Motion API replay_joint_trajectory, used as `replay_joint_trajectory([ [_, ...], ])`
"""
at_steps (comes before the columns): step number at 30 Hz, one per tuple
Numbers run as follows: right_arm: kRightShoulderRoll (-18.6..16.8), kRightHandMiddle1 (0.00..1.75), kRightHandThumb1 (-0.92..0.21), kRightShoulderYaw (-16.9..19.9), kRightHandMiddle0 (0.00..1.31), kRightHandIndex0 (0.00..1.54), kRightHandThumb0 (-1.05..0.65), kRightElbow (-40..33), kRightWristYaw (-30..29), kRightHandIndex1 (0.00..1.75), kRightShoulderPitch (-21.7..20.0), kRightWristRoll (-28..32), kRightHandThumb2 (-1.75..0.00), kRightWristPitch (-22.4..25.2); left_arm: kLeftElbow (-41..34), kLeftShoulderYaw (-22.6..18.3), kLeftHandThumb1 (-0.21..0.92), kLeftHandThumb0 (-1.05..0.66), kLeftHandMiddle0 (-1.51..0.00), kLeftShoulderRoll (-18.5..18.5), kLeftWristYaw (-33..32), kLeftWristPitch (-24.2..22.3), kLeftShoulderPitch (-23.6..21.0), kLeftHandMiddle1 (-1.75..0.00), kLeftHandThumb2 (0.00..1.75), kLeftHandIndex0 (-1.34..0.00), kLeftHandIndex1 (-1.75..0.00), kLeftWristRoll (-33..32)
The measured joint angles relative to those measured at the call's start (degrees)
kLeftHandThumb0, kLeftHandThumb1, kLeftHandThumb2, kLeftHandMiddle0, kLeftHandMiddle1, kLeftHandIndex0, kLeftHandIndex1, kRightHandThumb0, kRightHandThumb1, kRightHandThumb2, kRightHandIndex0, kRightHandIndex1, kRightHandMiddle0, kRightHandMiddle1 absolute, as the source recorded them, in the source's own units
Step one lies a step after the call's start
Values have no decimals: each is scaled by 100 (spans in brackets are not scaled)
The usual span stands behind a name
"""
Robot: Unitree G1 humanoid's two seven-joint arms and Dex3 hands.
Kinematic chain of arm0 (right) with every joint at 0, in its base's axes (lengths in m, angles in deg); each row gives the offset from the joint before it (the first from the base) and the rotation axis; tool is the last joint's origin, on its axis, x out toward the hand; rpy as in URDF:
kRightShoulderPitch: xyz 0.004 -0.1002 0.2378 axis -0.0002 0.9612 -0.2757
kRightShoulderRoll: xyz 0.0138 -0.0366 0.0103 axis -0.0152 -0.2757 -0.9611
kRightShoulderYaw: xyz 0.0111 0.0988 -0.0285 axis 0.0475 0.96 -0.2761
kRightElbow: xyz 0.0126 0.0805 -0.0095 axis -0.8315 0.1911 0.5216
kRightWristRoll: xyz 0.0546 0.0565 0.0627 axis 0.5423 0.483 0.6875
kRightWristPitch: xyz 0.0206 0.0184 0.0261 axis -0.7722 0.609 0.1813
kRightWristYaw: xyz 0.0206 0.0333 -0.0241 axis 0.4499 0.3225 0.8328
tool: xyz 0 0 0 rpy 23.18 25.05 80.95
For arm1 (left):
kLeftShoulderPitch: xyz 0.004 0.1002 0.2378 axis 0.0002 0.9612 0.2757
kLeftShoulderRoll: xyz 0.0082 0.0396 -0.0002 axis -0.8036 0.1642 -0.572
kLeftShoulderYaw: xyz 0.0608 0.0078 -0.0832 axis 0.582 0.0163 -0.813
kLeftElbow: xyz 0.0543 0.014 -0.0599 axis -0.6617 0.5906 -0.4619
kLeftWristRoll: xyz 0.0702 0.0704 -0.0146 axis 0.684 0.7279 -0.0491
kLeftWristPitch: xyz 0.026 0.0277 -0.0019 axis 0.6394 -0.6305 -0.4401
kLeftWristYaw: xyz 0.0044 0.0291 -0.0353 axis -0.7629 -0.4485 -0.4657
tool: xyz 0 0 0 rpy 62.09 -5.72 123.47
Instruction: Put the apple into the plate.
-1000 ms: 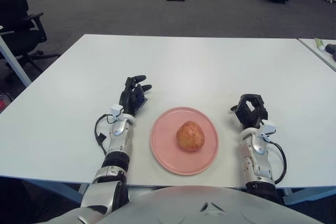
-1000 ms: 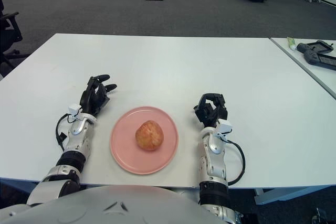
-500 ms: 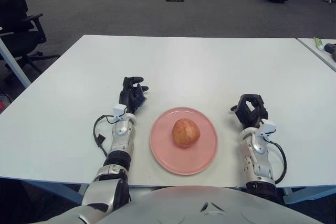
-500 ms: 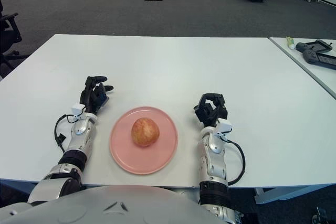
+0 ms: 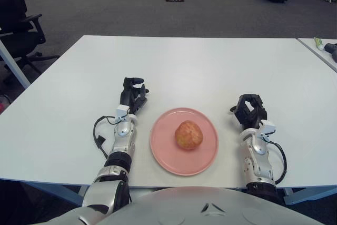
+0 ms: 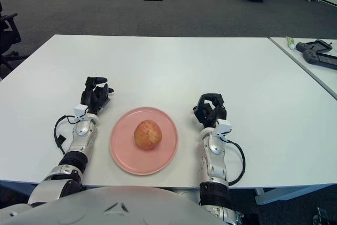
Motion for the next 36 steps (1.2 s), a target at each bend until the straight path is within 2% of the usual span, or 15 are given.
replay_joint_trajectory([
  [16,43,175,-67,-55,35,64,-39,387,162,175,-170,-157,-87,-220,-260,57,91,-35,-47,-36,-130,-230,155,-151,55,-21,-175,103],
  [36,89,175,-68,-26,34,62,-38,737,225,175,-364,-176,-85,-440,-566,126,92,-35,-46,-51,-204,-441,330,-151,53,-20,-175,127],
])
